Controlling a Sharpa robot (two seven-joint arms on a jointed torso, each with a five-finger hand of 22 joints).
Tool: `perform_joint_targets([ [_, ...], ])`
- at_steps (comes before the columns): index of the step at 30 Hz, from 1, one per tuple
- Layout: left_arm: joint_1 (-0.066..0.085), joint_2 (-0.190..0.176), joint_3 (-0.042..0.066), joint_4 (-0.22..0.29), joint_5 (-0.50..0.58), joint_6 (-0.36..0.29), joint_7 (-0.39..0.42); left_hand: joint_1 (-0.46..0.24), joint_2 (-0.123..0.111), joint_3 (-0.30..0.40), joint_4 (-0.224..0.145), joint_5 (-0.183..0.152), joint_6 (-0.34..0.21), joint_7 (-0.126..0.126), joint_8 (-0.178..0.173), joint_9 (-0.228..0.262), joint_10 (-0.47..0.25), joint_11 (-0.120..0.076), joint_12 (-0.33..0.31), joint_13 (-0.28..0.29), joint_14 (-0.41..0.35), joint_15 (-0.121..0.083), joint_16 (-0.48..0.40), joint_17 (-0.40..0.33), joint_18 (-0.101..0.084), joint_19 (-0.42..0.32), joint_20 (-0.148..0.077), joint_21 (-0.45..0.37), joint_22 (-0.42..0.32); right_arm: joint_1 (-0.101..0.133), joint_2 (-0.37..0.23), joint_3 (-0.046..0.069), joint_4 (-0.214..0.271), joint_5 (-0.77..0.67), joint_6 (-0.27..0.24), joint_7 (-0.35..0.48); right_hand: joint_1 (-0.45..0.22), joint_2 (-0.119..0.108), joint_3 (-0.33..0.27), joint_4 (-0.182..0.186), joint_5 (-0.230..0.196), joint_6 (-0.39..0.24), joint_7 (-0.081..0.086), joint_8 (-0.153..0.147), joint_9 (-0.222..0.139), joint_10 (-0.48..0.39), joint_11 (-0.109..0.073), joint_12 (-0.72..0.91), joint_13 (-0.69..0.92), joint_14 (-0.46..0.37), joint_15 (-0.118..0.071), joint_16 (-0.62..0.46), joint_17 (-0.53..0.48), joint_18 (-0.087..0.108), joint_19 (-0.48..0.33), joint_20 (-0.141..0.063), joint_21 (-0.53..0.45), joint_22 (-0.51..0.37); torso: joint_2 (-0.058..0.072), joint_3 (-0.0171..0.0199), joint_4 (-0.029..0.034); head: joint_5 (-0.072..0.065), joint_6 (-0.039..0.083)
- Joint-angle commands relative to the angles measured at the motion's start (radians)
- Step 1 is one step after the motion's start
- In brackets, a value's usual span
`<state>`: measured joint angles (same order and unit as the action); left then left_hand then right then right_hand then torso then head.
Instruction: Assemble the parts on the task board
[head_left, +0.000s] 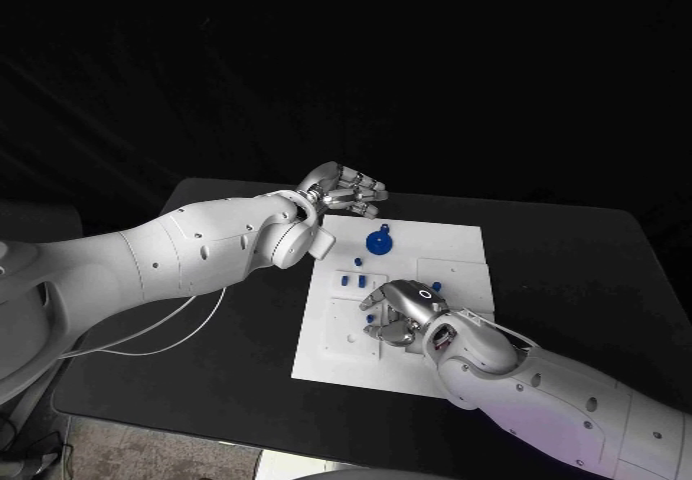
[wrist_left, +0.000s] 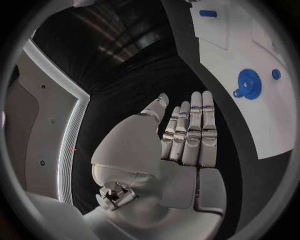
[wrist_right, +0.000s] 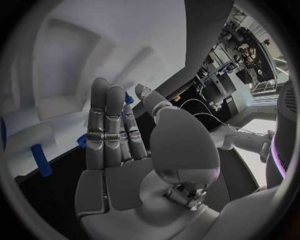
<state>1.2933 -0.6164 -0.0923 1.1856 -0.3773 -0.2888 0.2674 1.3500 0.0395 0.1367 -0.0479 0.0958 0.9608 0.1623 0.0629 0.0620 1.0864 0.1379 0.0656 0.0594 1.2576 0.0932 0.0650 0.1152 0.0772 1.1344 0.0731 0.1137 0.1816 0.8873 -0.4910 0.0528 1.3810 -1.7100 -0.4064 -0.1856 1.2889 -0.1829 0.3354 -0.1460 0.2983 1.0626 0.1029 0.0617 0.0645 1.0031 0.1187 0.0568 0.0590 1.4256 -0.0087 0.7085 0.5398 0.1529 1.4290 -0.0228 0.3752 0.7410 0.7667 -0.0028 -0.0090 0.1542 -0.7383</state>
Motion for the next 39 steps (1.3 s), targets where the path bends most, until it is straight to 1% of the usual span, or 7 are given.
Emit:
perform_joint_targets([
  [1, 0.0, 0.001, 0.001, 0.001, -0.002, 0.014, 0.001, -0.001, 0.008, -0.005, 0.002, -0.004, -0.006, 0.0, 0.004, 0.001, -0.008, -0.002, -0.004, 0.0, -0.006, -0.002, 0.003, -0.001, 0.0, -0.009, 0.001, 0.005, -0.001, -0.003, -0.01, -0.001, 0.006, 0.03, -0.037, -0.004, 0.008, 0.001, 0.002, 0.003, 0.001, -0.001, 0.004, 0.0, -0.001, 0.01, -0.005, 0.003, 0.001, 0.0, 0.001, 0.007, -0.002, 0.02, 0.006, -0.002, -0.003, 0.001, 0.0, 0.0001, 0.0004, -0.003, 0.004],
  [10, 0.0, 0.001, 0.001, -0.002, -0.002, 0.019, -0.001, -0.001, 0.008, -0.005, 0.002, -0.004, -0.006, 0.0, 0.004, 0.001, -0.008, -0.002, -0.004, 0.0, -0.006, -0.002, 0.003, -0.001, 0.0, -0.009, 0.001, 0.005, -0.001, 0.005, -0.047, 0.022, 0.057, 0.082, -0.061, 0.016, -0.021, 0.019, 0.055, -0.028, -0.002, 0.014, 0.013, 0.0, -0.001, 0.064, -0.017, 0.007, -0.001, 0.004, -0.008, 0.023, -0.001, 0.013, 0.009, -0.012, 0.008, 0.025, -0.001, -0.0008, -0.0005, -0.014, 0.014],
  [19, 0.0, -0.005, 0.001, -0.012, -0.002, 0.018, -0.001, -0.001, 0.009, -0.006, 0.003, -0.005, -0.006, 0.0, 0.004, 0.001, -0.007, -0.002, -0.004, 0.0, -0.005, -0.002, 0.004, -0.001, 0.0, -0.008, 0.001, 0.006, -0.002, 0.027, -0.121, 0.082, 0.132, 0.16, -0.023, 0.049, -0.066, 0.031, 0.127, -0.064, -0.012, 0.02, 0.019, 0.001, 0.0, 0.123, -0.029, 0.005, -0.001, 0.017, -0.017, 0.035, 0.014, 0.005, 0.017, -0.024, 0.024, 0.056, -0.001, -0.0003, -0.0014, -0.025, 0.025],
  [23, 0.0, -0.007, 0.001, -0.014, -0.002, 0.019, -0.001, 0.0, 0.008, -0.005, 0.003, -0.005, -0.005, 0.0, 0.004, 0.001, -0.007, -0.002, -0.004, 0.0, -0.004, -0.003, 0.004, 0.0, 0.0, -0.008, 0.0, 0.006, -0.003, 0.051, -0.166, 0.098, 0.157, 0.174, 0.02, 0.054, -0.071, 0.036, 0.15, -0.072, -0.021, 0.024, 0.021, 0.001, 0.0, 0.144, -0.034, 0.005, -0.001, 0.022, -0.021, 0.041, 0.024, 0.002, 0.021, -0.028, 0.029, 0.066, -0.001, -0.0004, -0.0025, -0.032, 0.032],
  [30, 0.0, -0.008, 0.001, -0.016, -0.002, 0.019, -0.001, 0.0, 0.008, -0.005, 0.003, -0.005, -0.005, 0.0, 0.004, 0.001, -0.007, -0.002, -0.004, 0.0, -0.004, -0.003, 0.004, 0.0, 0.0, -0.008, 0.0, 0.006, -0.003, 0.098, -0.233, 0.111, 0.158, 0.181, 0.097, 0.046, -0.078, 0.048, 0.136, -0.073, -0.021, 0.08, 0.002, 0.001, 0.006, 0.238, -0.061, 0.005, 0.002, 0.024, -0.037, 0.041, 0.035, -0.015, 0.024, -0.043, 0.029, 0.075, -0.001, 0.0005, -0.0026, -0.041, 0.042],
  [35, 0.0, -0.006, 0.001, -0.016, -0.002, 0.021, 0.0, 0.0, 0.008, -0.005, 0.003, -0.005, -0.005, 0.0, 0.004, 0.001, -0.007, -0.002, -0.004, 0.0, -0.004, -0.003, 0.004, 0.0, 0.0, -0.008, 0.0, 0.006, -0.003, 0.117, -0.257, 0.114, 0.14, 0.158, 0.157, 0.032, -0.089, 0.036, 0.114, -0.069, -0.032, 0.055, 0.007, 0.0, 0.003, 0.164, -0.042, 0.003, 0.001, 0.021, -0.025, 0.034, 0.036, -0.014, 0.021, -0.036, 0.021, 0.072, -0.001, -0.0009, -0.0009, -0.042, 0.046],
  [39, 0.0, -0.007, 0.001, -0.015, -0.002, 0.022, -0.001, -0.001, 0.008, -0.006, 0.004, -0.005, -0.005, 0.0, 0.004, 0.001, -0.006, -0.002, -0.004, 0.0, -0.003, -0.003, 0.004, 0.0, 0.0, -0.007, 0.0, 0.007, -0.003, 0.122, -0.262, 0.115, 0.119, 0.134, 0.197, 0.024, -0.059, 0.038, 0.045, -0.047, -0.067, 0.029, 0.01, 0.001, 0.001, 0.095, -0.024, 0.004, 0.0, 0.021, -0.011, 0.027, 0.029, 0.006, 0.031, -0.018, -0.001, 0.052, 0.0, 0.0011, -0.0008, -0.041, 0.047],
])
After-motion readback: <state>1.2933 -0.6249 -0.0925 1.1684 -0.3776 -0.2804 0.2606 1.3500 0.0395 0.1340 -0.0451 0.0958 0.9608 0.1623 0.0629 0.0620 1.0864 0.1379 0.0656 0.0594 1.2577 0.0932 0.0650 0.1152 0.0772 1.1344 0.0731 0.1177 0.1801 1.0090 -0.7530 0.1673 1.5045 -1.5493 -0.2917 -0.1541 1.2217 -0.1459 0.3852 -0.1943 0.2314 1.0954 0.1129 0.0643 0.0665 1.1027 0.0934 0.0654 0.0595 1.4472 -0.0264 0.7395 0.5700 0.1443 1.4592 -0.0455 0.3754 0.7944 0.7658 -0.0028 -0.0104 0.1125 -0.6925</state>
